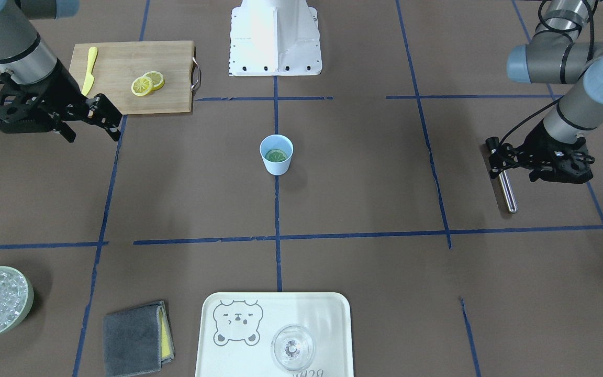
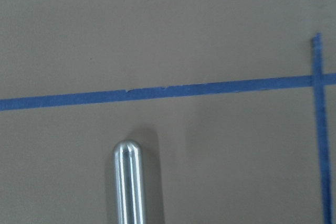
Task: Squeeze lemon into cup
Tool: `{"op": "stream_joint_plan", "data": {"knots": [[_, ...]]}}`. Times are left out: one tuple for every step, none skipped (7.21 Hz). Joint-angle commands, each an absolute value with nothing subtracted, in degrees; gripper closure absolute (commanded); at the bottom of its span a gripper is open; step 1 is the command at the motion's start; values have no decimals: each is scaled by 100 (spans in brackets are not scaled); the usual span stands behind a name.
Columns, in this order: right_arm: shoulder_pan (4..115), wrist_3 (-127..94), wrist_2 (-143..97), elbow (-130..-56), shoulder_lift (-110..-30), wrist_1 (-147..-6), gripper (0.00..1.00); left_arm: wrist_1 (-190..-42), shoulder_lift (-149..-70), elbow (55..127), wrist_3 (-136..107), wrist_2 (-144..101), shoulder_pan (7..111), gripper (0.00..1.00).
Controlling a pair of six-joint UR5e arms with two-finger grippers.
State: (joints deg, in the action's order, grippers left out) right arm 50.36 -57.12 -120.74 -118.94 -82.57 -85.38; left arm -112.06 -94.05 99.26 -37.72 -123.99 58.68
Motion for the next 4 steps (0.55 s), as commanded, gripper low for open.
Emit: {"op": "stream_joint_plan", "data": {"knots": [[5796, -4322, -12451, -11411, -8490, -8552, 0, -11189, -9045, 10081, -2573, -12445, 6745, 0], [6253, -3471, -12750, -11156, -8595, -8552, 0, -11180, -9000, 9977, -2027, -12471, 7194, 0], [6623, -2845, -12840, -10979, -8752, -8552, 0, -11180, -9000, 9880, -1665, -12768, 7503, 0], [7105, -2273, -12928, -10925, -9032, -8534, 0, -11197, -9000, 9670, -1505, -13127, 8037, 0]]}}
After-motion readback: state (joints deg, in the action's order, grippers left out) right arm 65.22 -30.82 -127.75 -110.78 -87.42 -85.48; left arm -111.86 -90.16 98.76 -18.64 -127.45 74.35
